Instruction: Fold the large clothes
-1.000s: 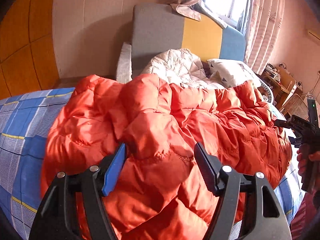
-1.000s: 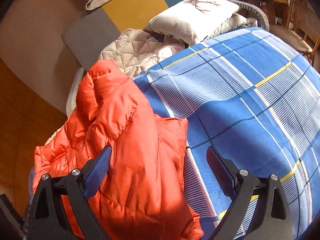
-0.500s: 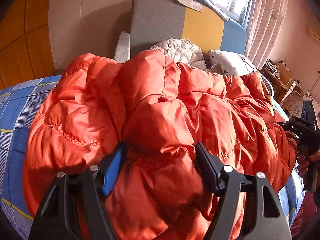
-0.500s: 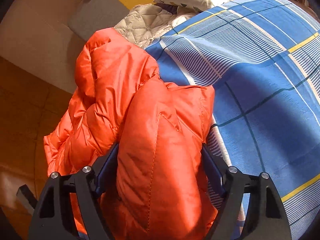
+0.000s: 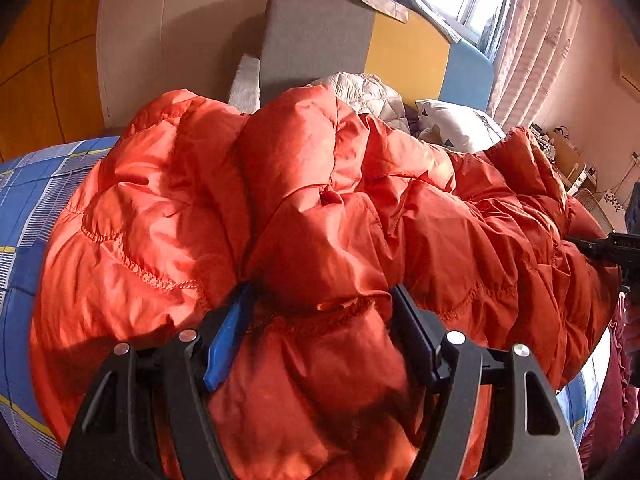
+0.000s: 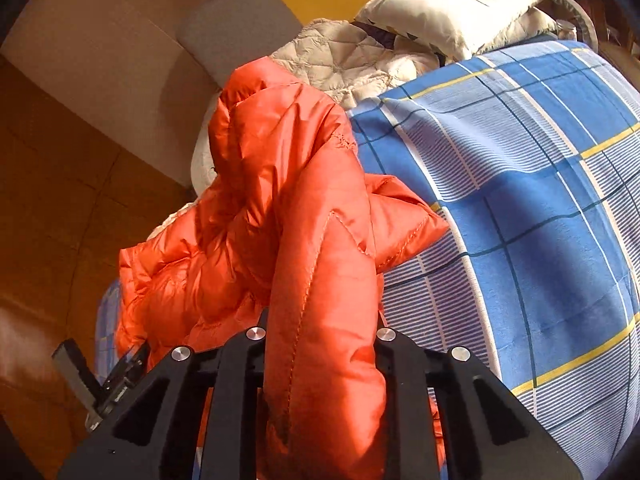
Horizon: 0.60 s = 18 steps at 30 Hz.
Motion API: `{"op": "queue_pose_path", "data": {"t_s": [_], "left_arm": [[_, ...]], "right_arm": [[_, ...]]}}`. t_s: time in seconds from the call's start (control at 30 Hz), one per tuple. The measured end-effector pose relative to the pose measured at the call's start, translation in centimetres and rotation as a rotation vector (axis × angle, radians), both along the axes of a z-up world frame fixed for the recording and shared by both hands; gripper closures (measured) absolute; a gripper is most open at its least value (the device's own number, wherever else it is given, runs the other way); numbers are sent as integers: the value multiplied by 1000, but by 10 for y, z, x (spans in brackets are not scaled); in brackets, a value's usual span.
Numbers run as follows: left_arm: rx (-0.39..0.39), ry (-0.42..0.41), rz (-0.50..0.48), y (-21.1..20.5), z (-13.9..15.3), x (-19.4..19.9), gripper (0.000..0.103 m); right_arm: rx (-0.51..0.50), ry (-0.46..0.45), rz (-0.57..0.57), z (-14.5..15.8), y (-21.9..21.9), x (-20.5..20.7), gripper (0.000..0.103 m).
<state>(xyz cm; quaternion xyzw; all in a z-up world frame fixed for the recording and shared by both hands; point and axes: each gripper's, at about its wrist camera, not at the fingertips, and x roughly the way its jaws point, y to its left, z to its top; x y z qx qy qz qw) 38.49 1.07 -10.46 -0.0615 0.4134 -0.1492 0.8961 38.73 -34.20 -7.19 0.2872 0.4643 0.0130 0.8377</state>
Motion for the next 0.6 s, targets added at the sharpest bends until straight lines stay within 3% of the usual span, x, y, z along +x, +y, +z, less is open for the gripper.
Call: {"op": "queue_pose_path", "data": {"t_s": [0.33,0.6], "left_arm": [[-62,10,-10,9,-3,2,35],[-116,12,-29,22,-7,4,36]], "right_arm": [[-67,-95,61,65,55,1,88],[-122,-141,156,100,132,15,89]]}}
